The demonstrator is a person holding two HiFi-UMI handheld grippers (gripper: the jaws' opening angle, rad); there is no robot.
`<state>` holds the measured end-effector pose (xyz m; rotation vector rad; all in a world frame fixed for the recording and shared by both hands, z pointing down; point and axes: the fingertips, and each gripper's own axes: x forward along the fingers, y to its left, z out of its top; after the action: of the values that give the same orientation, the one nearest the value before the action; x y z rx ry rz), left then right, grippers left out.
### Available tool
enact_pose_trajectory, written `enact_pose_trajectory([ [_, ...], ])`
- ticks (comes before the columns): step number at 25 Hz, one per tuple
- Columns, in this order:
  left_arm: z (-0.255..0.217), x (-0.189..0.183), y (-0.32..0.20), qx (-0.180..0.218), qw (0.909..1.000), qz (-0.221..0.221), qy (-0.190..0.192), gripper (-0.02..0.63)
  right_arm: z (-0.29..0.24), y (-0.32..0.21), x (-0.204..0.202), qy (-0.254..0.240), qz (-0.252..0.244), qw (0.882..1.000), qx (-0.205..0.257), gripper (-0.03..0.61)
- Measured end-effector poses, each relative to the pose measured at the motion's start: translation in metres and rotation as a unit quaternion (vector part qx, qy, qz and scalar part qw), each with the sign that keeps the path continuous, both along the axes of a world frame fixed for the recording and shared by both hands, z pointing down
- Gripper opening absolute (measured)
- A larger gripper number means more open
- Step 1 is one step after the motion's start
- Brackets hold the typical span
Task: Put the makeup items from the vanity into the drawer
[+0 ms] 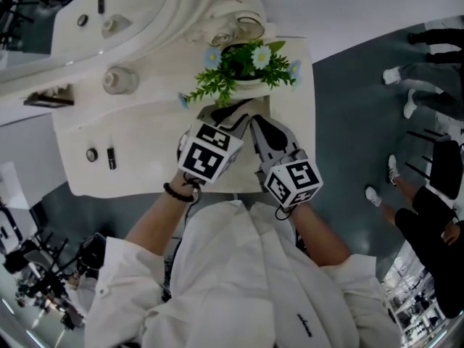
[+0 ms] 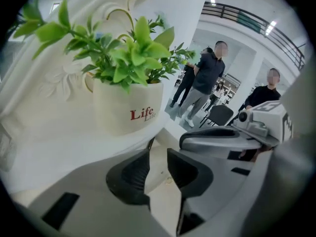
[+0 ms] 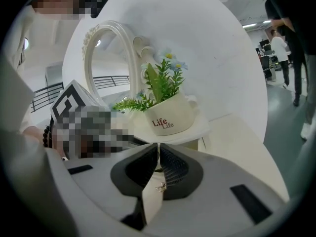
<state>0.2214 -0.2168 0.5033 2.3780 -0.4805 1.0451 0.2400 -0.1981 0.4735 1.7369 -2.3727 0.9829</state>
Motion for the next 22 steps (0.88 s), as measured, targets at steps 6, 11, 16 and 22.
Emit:
enact_pose_trajectory([
  [6,-0.01,-0.014,0.0,0.018,0.9981,-0.044,0.04,0.08,-0.001,0.004,-0.004,0.003,-0.004,1.0,0.001,0.034],
  [11,-0.025,-0.024,0.001,0.067,0.9934,-0.068,0.064,0.032,-0.009,0.009,-0.006,0.007,-0.004,1.0,0.01,0.034],
  [16,-0.057,-0.035,0.005,0.122,0.9804,-0.094,0.122,0.031,-0.024,0.015,-0.007,0.012,-0.004,1.0,0.023,0.031],
  [22,-0.103,-0.067,0.004,0.199,0.9544,-0.139,0.174,0.031,-0.056,0.024,-0.013,0.019,-0.003,0.999,0.051,0.02],
])
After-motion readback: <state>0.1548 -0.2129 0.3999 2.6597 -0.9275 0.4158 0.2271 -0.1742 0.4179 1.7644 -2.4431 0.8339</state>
